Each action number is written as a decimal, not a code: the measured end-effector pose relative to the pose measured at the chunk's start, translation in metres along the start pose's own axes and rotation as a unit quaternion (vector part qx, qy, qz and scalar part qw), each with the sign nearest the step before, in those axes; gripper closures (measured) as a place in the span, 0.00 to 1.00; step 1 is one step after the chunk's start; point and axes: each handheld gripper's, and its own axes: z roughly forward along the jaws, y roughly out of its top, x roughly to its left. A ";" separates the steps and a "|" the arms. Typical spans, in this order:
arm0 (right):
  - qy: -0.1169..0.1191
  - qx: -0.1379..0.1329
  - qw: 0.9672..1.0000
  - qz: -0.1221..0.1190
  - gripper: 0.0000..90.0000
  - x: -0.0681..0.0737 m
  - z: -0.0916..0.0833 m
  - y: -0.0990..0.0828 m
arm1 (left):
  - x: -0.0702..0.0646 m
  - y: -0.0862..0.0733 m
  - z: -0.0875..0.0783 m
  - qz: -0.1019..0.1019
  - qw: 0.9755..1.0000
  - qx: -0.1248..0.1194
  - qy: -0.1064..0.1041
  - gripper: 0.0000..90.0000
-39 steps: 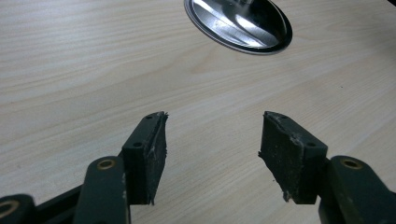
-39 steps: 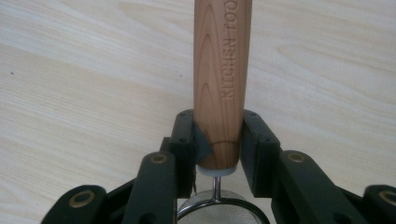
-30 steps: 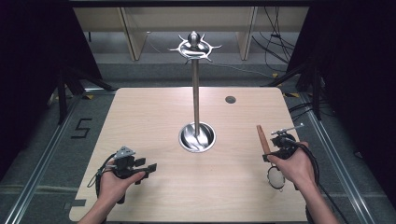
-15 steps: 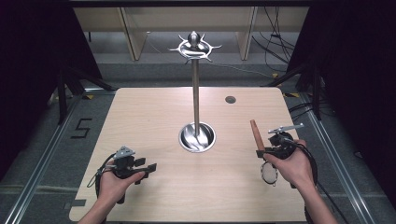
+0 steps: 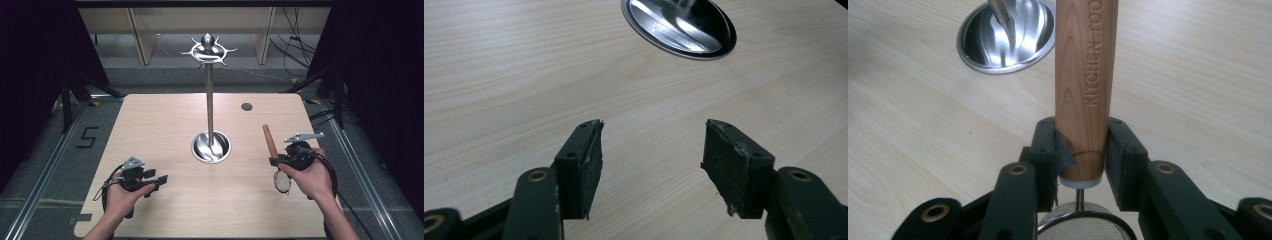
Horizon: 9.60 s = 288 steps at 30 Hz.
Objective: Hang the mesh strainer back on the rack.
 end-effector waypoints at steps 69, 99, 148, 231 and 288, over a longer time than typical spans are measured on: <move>-0.005 -0.179 0.980 -0.085 0.77 0.020 -0.026 0.040 | 0.000 0.000 -0.001 -0.001 1.000 -0.004 -0.003 0.44; 0.000 -0.200 0.973 -0.111 0.77 0.035 -0.029 0.059 | -0.001 0.001 -0.002 0.001 1.000 -0.009 -0.004 0.44; -0.006 -0.212 0.968 -0.132 0.77 0.050 -0.031 0.089 | 0.000 0.001 -0.002 0.000 1.000 -0.010 -0.007 0.44; 0.008 -0.255 0.955 -0.151 0.77 0.100 -0.039 0.138 | 0.000 0.002 -0.003 -0.002 1.000 -0.020 -0.013 0.44; -0.026 -0.228 0.959 -0.168 0.52 0.076 -0.039 0.121 | -0.002 0.002 -0.003 -0.002 1.000 -0.021 -0.015 0.44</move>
